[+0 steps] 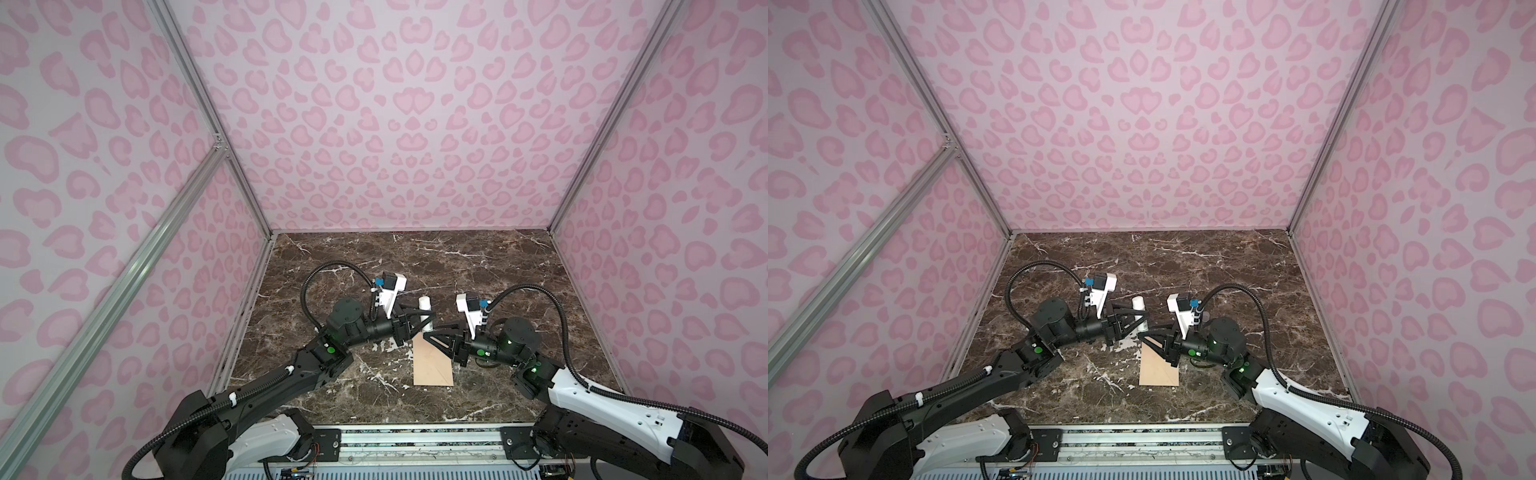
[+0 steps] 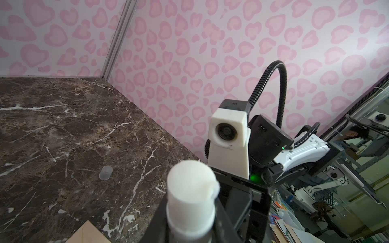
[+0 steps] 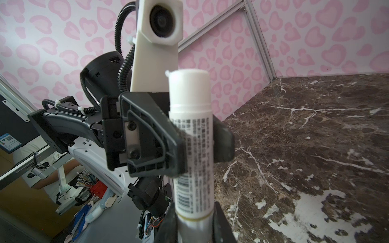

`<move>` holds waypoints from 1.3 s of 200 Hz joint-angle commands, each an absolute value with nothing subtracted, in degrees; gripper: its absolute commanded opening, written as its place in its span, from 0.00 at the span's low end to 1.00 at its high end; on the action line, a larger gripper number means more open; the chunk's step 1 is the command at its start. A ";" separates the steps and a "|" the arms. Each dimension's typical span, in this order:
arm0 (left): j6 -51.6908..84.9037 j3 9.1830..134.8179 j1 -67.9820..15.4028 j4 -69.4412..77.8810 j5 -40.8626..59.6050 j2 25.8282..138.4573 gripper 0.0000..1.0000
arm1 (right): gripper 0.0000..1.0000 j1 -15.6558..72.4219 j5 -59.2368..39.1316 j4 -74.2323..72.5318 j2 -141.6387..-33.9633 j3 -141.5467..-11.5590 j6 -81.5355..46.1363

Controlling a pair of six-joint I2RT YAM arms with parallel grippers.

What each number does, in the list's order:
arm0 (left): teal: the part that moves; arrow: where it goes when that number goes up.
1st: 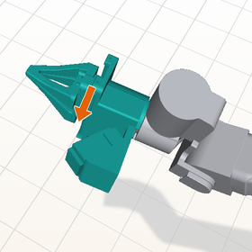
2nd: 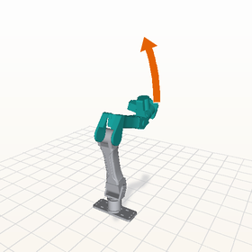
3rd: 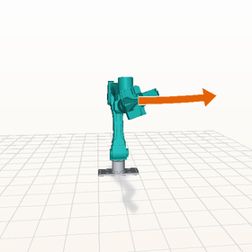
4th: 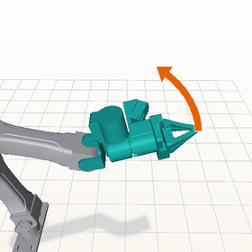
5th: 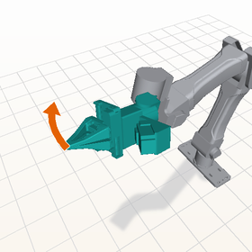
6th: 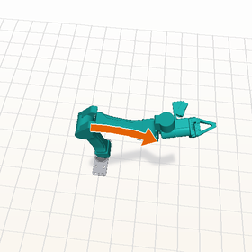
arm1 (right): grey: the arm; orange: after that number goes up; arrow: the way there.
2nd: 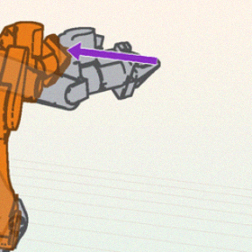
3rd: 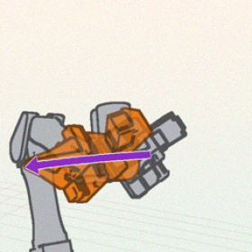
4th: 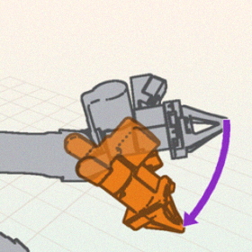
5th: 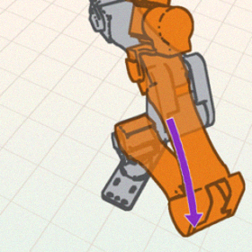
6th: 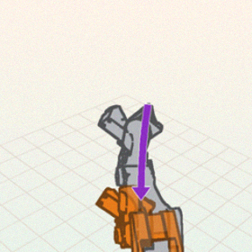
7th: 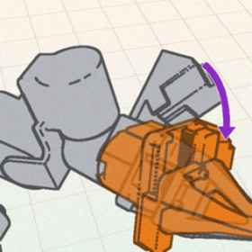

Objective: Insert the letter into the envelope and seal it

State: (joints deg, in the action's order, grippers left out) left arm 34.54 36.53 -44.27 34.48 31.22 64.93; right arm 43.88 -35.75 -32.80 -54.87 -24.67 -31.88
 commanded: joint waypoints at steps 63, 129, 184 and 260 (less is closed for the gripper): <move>30.07 36.91 -46.70 29.15 21.08 64.62 0.07 | 0.08 44.11 -20.03 -22.05 -50.68 -28.00 -28.04; 31.50 37.20 -49.26 28.78 10.55 67.66 0.04 | 0.04 50.89 -3.67 -18.51 -51.10 -30.68 -21.09; 33.71 38.70 -51.76 25.48 -1.50 70.00 0.04 | 0.03 58.46 14.60 -16.87 -55.17 -33.27 -13.93; 36.91 38.44 -52.64 27.81 -5.37 72.35 0.04 | 0.04 66.53 33.56 -11.47 -64.18 -39.77 -7.62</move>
